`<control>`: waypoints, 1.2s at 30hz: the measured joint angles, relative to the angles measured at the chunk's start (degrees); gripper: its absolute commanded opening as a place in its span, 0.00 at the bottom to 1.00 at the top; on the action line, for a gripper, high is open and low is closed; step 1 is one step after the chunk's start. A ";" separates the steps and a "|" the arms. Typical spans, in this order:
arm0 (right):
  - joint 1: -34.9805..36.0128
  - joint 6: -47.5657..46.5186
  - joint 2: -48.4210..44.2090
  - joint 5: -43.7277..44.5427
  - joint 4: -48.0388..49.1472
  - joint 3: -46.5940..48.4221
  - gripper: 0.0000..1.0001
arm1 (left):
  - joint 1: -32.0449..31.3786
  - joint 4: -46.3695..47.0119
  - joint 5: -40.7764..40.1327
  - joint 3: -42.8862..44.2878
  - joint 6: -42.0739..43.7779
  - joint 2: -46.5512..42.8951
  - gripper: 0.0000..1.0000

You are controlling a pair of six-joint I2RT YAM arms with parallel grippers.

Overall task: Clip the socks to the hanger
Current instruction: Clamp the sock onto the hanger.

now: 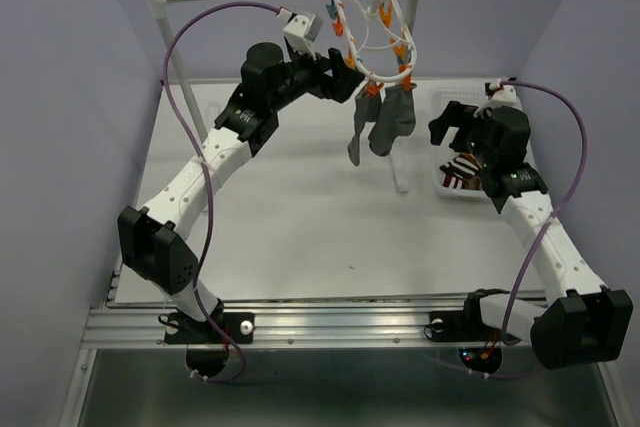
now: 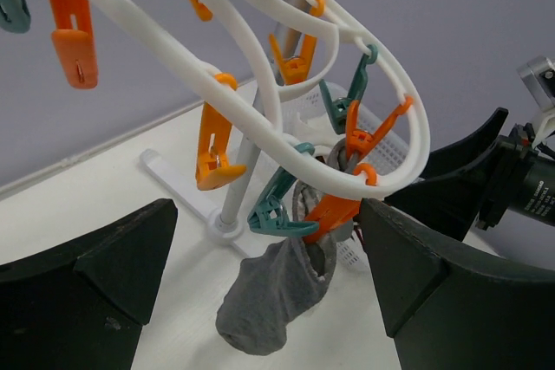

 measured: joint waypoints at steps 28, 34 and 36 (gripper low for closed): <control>0.00 1.36 -7.85 7.98 -2.64 -2.67 1.00 | -9.22 -0.04 0.24 4.70 1.97 2.29 0.83; 0.00 1.38 -7.91 7.98 -2.67 -2.67 1.00 | -11.74 -0.50 1.31 4.92 2.99 2.56 0.84; 0.00 1.36 -7.91 7.98 -2.69 -2.67 1.00 | -12.11 -0.66 1.51 5.99 3.19 3.34 0.84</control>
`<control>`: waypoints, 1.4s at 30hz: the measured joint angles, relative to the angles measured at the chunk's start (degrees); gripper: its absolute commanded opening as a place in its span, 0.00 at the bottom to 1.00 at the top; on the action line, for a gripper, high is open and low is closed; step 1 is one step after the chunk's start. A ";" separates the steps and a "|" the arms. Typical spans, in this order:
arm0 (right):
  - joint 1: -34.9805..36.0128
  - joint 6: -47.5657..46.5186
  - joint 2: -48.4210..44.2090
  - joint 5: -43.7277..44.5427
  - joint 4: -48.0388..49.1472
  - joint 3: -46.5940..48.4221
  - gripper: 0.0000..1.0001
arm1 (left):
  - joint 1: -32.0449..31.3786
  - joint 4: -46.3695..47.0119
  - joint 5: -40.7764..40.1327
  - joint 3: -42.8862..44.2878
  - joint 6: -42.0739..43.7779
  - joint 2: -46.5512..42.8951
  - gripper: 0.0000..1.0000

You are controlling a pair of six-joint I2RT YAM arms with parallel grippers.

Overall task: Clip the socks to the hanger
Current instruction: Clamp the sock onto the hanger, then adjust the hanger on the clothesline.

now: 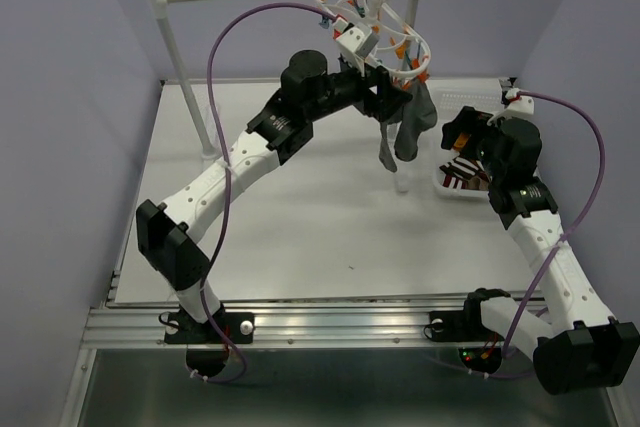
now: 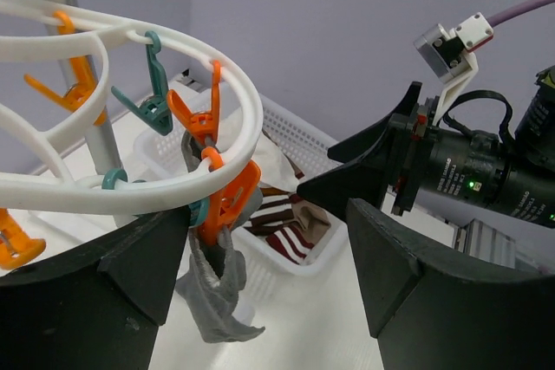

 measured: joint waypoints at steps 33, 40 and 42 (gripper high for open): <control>0.00 1.16 13.35 -0.48 0.39 13.11 1.00 | -0.79 -6.73 -10.47 -10.38 7.78 -11.63 0.99; 0.00 1.99 18.95 -10.32 3.74 23.15 1.00 | -0.33 -6.38 -23.65 -20.35 7.78 -23.56 0.99; 0.00 3.67 19.08 -14.64 6.58 23.80 1.00 | 0.13 -6.25 -26.47 -22.84 7.34 -25.97 0.99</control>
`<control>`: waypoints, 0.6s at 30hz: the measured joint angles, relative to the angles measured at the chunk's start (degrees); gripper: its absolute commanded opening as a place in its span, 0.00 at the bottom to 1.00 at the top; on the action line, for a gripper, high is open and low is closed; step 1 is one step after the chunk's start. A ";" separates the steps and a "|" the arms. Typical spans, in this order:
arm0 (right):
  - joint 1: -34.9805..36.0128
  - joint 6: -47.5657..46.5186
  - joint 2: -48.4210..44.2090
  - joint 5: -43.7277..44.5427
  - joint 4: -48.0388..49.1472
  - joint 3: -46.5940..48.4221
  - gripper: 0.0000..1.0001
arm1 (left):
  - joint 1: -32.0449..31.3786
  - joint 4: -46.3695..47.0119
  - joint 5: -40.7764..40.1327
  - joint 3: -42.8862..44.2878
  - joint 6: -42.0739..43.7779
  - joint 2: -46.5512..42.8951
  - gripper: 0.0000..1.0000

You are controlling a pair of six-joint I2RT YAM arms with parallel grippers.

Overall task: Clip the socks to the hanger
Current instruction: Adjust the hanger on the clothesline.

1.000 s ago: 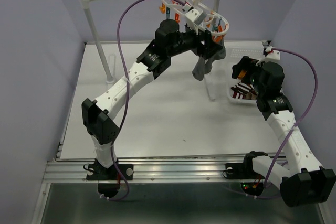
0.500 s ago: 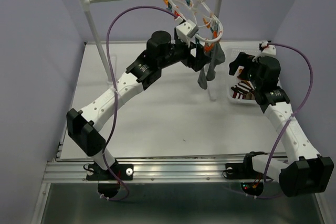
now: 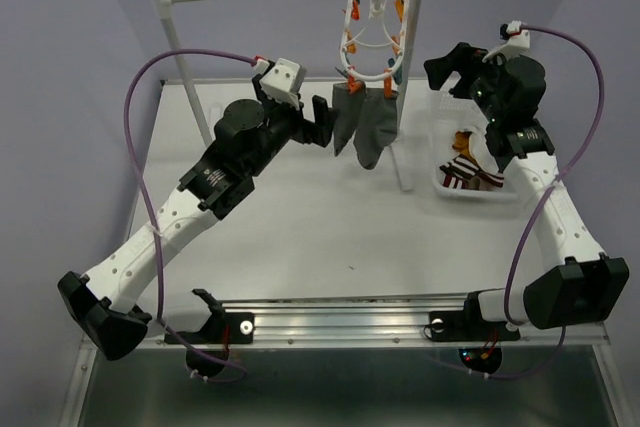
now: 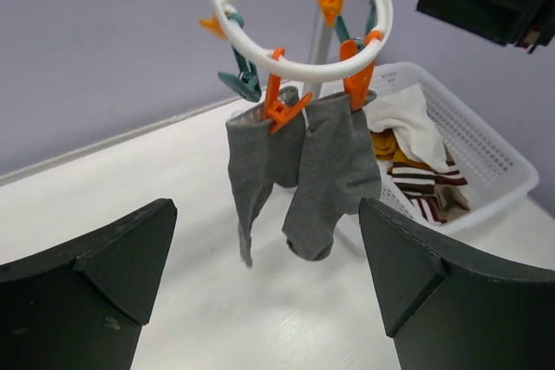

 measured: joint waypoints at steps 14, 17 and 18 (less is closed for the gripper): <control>5.70 10.51 6.10 -14.60 11.06 2.75 1.00 | 2.56 0.61 -6.78 -6.40 -3.15 -6.73 0.99; 5.68 10.51 6.03 -14.32 11.85 2.75 1.00 | 3.08 1.22 -6.75 -6.47 -3.50 -6.88 0.99; 5.68 10.54 6.03 -14.21 11.98 2.75 1.00 | 3.21 1.29 -6.75 -6.47 -3.58 -6.88 0.99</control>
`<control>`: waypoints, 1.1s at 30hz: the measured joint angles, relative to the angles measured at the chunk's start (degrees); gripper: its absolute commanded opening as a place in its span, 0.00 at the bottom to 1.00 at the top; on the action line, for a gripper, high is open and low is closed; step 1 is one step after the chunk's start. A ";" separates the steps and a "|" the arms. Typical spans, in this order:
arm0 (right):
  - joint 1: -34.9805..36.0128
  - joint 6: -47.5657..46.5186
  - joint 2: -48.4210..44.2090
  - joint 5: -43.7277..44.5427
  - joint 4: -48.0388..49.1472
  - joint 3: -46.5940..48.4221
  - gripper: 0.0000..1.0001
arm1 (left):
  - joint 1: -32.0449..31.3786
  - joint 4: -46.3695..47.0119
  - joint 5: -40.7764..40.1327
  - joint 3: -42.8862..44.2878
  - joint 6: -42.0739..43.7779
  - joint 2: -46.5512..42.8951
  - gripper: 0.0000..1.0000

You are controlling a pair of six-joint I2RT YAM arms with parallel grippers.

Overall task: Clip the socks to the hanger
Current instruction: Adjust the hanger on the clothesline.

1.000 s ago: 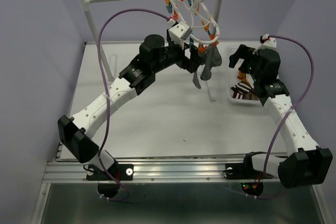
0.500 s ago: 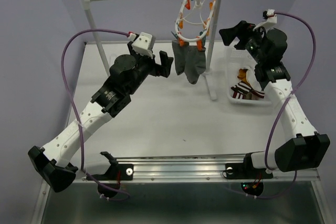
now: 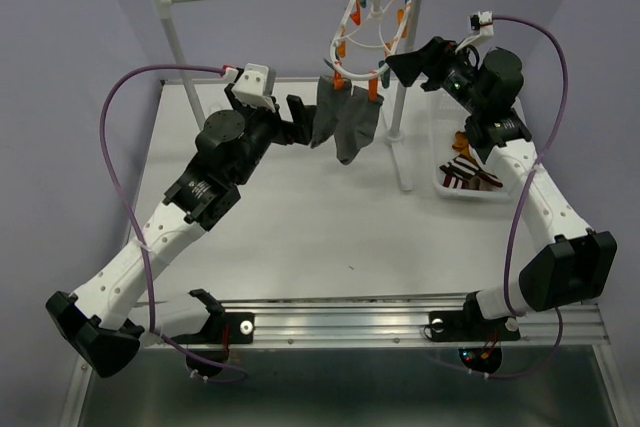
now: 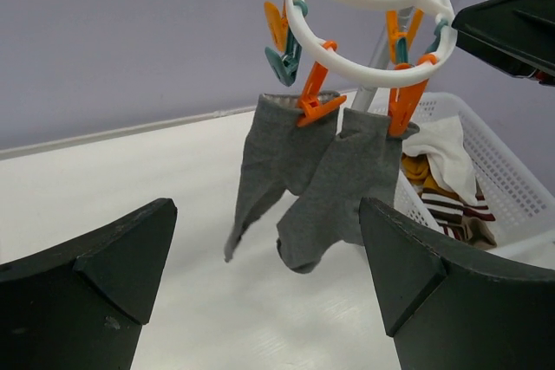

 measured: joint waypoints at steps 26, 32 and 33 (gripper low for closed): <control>13.29 -1.86 8.37 -4.20 2.78 5.90 0.66 | 1.92 0.92 0.26 0.00 -1.73 1.11 0.99; 16.02 4.17 9.53 -1.03 9.57 4.61 0.66 | 2.27 0.87 -0.90 0.00 -2.38 -0.17 0.99; 16.72 5.18 9.51 0.13 11.26 3.78 0.66 | 2.27 0.87 -1.09 -0.02 -2.54 -0.39 0.99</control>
